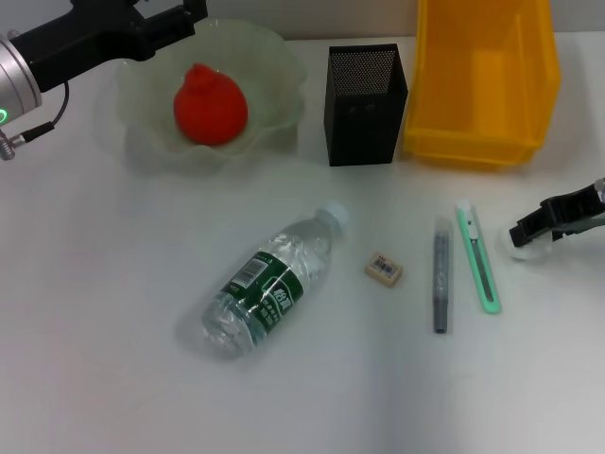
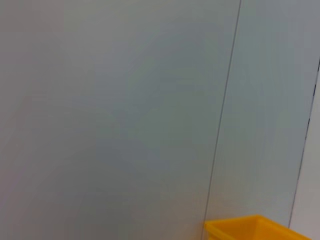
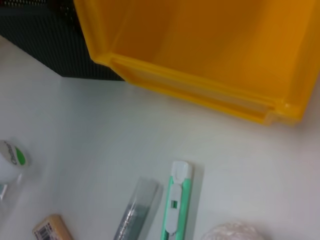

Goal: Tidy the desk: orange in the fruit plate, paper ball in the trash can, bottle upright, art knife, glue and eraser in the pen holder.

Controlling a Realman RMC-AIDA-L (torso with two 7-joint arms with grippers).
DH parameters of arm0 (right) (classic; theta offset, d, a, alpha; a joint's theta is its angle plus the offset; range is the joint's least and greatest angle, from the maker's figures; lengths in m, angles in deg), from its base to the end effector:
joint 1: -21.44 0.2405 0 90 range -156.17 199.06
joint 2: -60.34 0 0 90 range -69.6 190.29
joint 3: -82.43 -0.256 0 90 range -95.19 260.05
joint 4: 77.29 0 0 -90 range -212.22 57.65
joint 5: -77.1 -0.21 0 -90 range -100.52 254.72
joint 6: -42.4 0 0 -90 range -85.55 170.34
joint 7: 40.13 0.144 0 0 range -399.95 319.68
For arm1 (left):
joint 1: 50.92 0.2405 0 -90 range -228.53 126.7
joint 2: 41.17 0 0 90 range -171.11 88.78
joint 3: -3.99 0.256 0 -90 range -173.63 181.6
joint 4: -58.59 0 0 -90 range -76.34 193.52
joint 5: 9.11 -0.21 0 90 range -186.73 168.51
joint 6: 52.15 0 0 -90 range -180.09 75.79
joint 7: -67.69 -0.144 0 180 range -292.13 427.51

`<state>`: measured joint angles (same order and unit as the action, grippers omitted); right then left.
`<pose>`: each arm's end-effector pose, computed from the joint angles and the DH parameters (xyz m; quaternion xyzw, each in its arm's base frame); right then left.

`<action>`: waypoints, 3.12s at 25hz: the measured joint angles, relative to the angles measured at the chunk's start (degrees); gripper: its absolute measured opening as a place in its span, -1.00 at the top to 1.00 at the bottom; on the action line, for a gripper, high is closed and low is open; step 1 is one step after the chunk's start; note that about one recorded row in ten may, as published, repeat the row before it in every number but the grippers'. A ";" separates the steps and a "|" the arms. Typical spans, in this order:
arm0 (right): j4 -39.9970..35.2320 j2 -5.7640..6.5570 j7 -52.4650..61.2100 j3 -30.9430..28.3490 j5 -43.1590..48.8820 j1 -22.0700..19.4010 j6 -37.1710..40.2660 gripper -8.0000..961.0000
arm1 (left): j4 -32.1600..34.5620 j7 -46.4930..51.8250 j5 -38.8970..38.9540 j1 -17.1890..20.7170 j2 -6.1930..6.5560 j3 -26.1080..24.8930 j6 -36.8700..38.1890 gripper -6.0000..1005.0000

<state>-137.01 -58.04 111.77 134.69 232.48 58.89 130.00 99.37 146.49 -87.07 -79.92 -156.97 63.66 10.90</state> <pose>0.2635 0.3681 0.0366 -0.7888 0.5723 -0.1017 0.1996 -0.2347 0.4000 0.0394 -0.8586 -0.2247 -0.3309 0.3207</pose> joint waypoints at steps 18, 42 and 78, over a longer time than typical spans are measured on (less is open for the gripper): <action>6.42 6.93 -13.32 -17.09 -31.91 -3.84 9.68 0.16 | 0.39 -1.09 0.07 -0.45 -0.04 0.01 -1.03 -0.53; 27.12 1.38 -59.35 -8.66 -55.88 0.86 -38.82 0.17 | 0.09 -3.05 0.51 0.09 -1.46 -0.17 -1.65 -0.53; 36.37 -1.04 -95.34 -5.94 -101.44 -7.84 -16.56 -0.46 | 9.69 17.60 -20.25 -0.40 -1.35 1.41 3.01 -0.53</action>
<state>-100.64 -59.08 16.43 128.75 131.05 51.05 113.44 109.05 164.09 -107.32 -80.31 -158.32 65.07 13.92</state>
